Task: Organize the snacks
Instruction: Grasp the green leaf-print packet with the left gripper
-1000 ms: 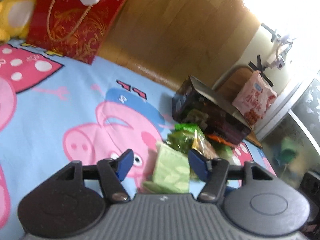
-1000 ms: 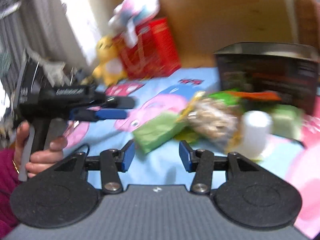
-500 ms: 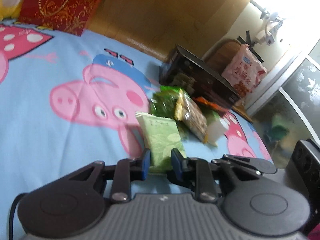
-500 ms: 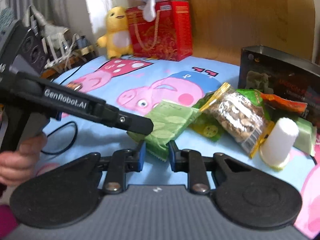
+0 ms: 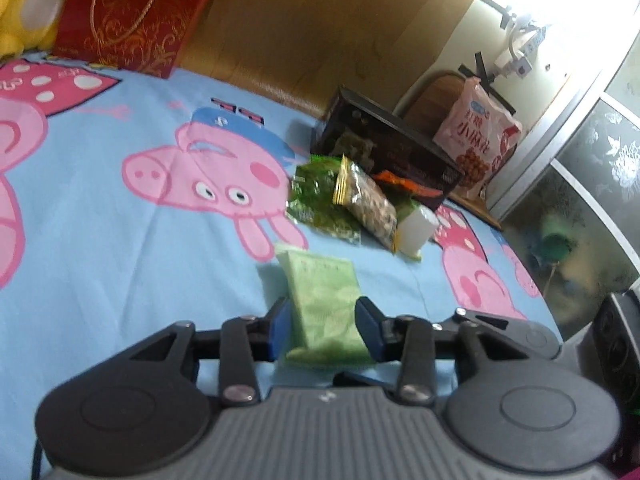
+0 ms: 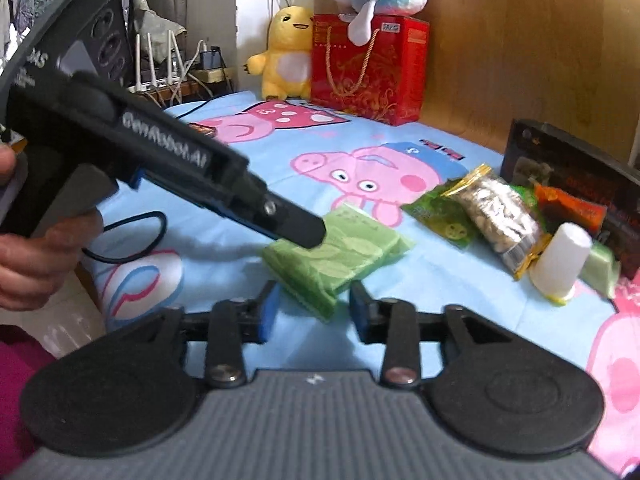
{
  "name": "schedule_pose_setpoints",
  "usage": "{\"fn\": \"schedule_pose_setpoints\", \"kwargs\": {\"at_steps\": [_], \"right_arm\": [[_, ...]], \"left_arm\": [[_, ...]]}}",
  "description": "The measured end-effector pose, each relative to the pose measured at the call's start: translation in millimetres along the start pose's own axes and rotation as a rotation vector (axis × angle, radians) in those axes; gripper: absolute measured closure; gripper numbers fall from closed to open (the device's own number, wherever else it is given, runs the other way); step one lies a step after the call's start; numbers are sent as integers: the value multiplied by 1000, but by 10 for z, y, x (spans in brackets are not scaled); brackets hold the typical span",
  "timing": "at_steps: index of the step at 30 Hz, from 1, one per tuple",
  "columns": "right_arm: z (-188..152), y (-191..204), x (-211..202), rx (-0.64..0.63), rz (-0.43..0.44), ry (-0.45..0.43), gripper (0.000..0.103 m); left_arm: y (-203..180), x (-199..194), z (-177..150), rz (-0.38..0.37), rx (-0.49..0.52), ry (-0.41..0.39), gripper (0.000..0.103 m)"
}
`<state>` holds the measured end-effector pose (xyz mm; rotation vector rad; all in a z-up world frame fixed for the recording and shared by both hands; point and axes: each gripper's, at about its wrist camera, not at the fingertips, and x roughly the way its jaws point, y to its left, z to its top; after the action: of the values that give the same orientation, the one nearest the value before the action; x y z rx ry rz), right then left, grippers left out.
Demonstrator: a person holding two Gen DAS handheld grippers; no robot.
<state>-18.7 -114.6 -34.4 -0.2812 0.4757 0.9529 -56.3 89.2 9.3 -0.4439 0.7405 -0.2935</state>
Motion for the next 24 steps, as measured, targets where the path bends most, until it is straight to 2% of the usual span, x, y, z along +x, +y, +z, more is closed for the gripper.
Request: {"fn": "schedule_pose_setpoints", "kwargs": {"at_steps": [2, 8, 10, 14, 18, 24], "right_arm": [[12, -20, 5, 2, -20, -6, 51], [54, -17, 125, -21, -8, 29, 50], [55, -10, 135, -23, -3, 28, 50], [39, -11, 135, -6, 9, 18, 52], [16, 43, 103, -14, -14, 1, 55], [-1, 50, 46, -10, -35, -33, 57]], "left_arm": [[-1, -12, 16, 13, 4, -12, 61], [-7, 96, -20, 26, 10, 27, 60], [-2, 127, -36, 25, 10, 39, 64], [-39, 174, -68, 4, 16, 45, 68], [-123, 187, -96, 20, 62, 32, 67], [-132, 157, -110, -5, 61, 15, 67]]}}
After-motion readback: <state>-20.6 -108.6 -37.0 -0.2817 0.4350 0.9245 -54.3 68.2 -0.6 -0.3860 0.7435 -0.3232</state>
